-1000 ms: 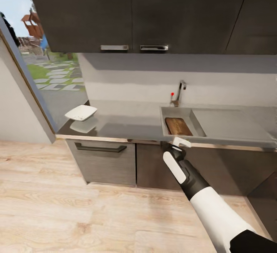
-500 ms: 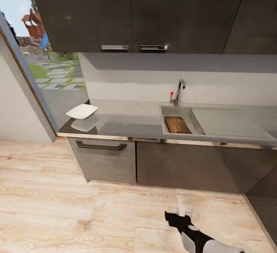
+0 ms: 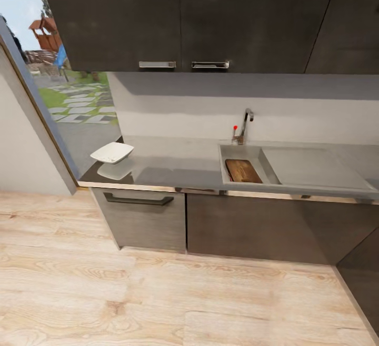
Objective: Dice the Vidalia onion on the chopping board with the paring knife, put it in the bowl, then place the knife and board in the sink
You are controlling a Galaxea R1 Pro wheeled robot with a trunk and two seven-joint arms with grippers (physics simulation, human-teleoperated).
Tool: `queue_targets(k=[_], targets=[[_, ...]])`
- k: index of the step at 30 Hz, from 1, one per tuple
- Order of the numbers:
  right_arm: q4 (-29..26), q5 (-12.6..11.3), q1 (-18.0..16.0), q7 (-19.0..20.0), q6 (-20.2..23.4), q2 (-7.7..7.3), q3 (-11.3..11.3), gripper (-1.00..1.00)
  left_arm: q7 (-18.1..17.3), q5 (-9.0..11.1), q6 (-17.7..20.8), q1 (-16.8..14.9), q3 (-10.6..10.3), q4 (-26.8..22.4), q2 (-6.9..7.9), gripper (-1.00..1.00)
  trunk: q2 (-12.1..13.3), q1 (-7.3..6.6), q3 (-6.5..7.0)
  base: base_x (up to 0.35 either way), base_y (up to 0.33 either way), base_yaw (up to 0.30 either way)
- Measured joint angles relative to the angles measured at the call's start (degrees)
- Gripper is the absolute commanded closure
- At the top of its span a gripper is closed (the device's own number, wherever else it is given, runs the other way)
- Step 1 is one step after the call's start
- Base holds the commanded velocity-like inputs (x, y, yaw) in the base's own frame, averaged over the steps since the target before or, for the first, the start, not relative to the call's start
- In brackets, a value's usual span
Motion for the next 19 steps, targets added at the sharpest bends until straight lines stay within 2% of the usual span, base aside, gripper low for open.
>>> queue_targets(k=[3,12,19], targets=[[-0.23,-0.07,0.07,-0.94,1.39,0.05,0.03,-1.0,-0.22,0.01,-0.04,0.0,0.01,1.14,0.38,-1.0,0.0,0.0,0.0,0.0,0.0,0.0],[-0.67,-0.18,0.11,-1.24,0.77,0.22,-0.08,-1.0,-0.52,-0.1,-0.1,0.0,-0.16,2.82,0.69,-1.0,0.0,0.0,0.0,0.0,0.0,0.0],[-0.7,-0.17,0.1,-1.25,0.72,0.2,-0.06,-1.0,-0.51,-0.08,-0.1,0.0,-0.22,7.05,0.69,-1.0,0.0,0.0,0.0,0.0,0.0,0.0]])
